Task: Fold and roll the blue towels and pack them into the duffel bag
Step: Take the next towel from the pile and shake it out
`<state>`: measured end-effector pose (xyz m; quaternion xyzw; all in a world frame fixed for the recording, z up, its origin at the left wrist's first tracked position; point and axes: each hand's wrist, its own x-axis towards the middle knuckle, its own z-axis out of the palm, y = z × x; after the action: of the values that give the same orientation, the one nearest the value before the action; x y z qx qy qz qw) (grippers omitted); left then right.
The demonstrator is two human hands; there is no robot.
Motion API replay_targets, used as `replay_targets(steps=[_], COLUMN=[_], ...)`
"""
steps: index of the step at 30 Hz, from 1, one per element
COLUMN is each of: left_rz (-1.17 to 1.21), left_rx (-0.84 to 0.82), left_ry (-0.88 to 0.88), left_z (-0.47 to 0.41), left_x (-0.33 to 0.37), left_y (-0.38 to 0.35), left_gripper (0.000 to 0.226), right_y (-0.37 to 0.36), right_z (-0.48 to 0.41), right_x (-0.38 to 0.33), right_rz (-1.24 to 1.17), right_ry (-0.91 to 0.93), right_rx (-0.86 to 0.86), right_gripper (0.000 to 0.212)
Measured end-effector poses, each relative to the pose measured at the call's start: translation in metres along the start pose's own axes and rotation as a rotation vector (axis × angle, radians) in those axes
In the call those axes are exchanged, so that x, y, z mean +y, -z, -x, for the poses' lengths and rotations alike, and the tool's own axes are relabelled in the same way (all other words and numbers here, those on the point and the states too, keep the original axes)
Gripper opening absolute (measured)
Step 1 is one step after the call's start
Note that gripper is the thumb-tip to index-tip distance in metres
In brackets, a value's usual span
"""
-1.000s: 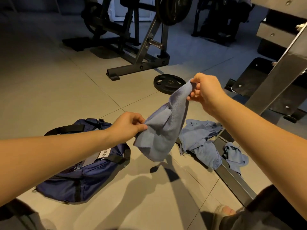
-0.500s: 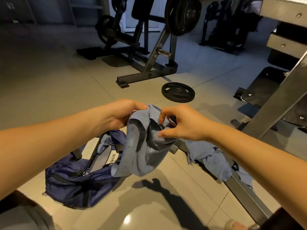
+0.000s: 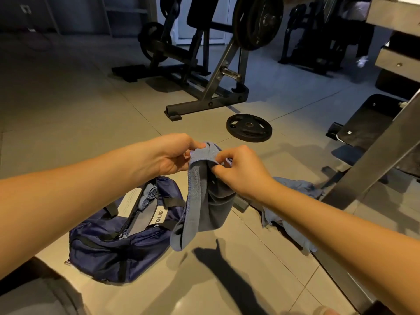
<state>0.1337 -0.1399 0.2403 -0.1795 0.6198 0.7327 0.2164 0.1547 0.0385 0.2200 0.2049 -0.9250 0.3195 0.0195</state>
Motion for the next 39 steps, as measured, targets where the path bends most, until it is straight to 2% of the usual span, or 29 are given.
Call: replay_targets(steps=[4,9,14,19,22,25,27,32,36,39], left_rz=[-0.261,-0.571,-0.81,-0.901,-0.87,-0.816,-0.804,-0.593,-0.493,-0.486], left_rx=[0.045,-0.05,0.021,0.03,0.05,-0.008,-0.034,0.058,-0.028,-0.083], left_ry=[-0.101,-0.19,-0.419,-0.529,-0.603,-0.504,-0.437,-0.499,-0.348,-0.311], left_z=[0.002,0.008,0.01,0.013,0.016,0.022,0.025,0.028,0.028,0.028], left_x=[0.005,0.009,0.006,0.001,0.003,0.009,0.01,0.007,-0.003,-0.004], left_y=[0.013,0.016,0.004,-0.001,-0.003,0.002,0.006,0.001,-0.005,-0.004], left_gripper=[0.018,0.015,0.012,0.021,0.014,0.009,0.014,0.024,0.017,0.017], right_y=[0.025,0.045,0.053,0.054,0.055,0.057,0.058,0.058,0.057,0.06], right_z=[-0.004,-0.005,-0.007,-0.005,-0.006,-0.008,-0.008,-0.007,-0.008,-0.009], right_x=[0.001,0.001,-0.004,-0.005,-0.007,-0.007,-0.006,-0.01,-0.012,-0.013], right_rz=[0.009,0.065,0.042,0.012,0.021,0.071,0.095,0.071,0.083,0.114], right_ry=[0.064,0.158,0.141,0.17,0.16,0.125,0.099,0.093,0.15,0.139], right_rx=[-0.17,-0.332,-0.391,-0.391,-0.398,-0.437,-0.478,-0.525,-0.396,-0.279], right_gripper=[0.016,0.018,0.023,0.026,0.029,0.021,0.012,0.01,0.014,0.022])
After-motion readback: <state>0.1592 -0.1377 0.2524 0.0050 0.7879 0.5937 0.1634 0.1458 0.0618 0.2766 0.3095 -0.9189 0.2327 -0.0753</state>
